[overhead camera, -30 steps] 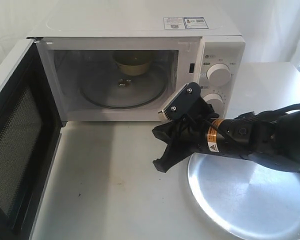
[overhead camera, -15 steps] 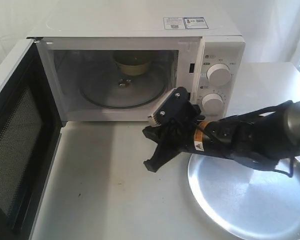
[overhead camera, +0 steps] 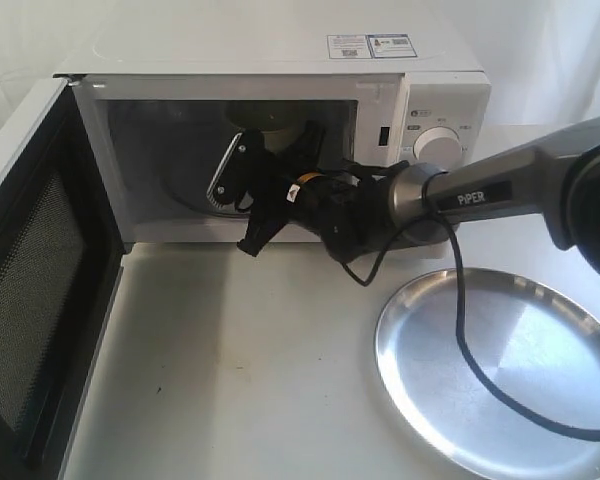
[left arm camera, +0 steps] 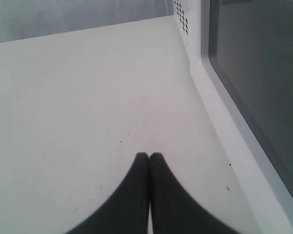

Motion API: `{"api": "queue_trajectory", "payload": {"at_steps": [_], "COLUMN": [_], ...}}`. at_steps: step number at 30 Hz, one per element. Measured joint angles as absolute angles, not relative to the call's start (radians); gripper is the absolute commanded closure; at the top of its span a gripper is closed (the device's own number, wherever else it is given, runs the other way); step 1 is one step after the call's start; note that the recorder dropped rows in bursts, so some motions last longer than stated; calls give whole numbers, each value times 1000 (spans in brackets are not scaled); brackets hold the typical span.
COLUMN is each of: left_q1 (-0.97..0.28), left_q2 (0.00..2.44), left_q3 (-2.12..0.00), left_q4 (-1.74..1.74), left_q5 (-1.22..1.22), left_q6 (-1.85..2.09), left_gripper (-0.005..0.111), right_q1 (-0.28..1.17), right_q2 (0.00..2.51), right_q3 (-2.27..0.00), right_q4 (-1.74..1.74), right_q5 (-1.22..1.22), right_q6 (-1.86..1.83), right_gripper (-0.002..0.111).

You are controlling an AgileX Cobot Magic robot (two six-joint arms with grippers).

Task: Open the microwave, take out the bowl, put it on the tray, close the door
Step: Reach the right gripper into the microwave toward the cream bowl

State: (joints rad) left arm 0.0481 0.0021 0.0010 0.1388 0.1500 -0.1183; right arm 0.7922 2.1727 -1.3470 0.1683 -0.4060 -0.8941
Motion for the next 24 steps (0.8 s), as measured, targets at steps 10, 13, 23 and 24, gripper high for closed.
{"api": "queue_trajectory", "payload": {"at_steps": [10,13,23,24], "left_q1": [48,48,48,48], "left_q2": [2,2,2,2], "left_q3": [1,1,1,1], "left_q4": [139,139,139,139], "left_q5": [150,150,150,150], "left_q6": [-118,-118,-118,-118], "left_gripper": [107,107,107,107], "right_q1": [792,792,796,796], "right_q2": [2175,2175,2175,2175], "right_q3": [-1438,-1442,-1442,-1442], "right_q4": [227,227,227,227], "right_q5": [-244,-234,-296,-303], "right_q6": [-1015,-1015,-1013,-1013], "right_gripper": [58,55,55,55]}}
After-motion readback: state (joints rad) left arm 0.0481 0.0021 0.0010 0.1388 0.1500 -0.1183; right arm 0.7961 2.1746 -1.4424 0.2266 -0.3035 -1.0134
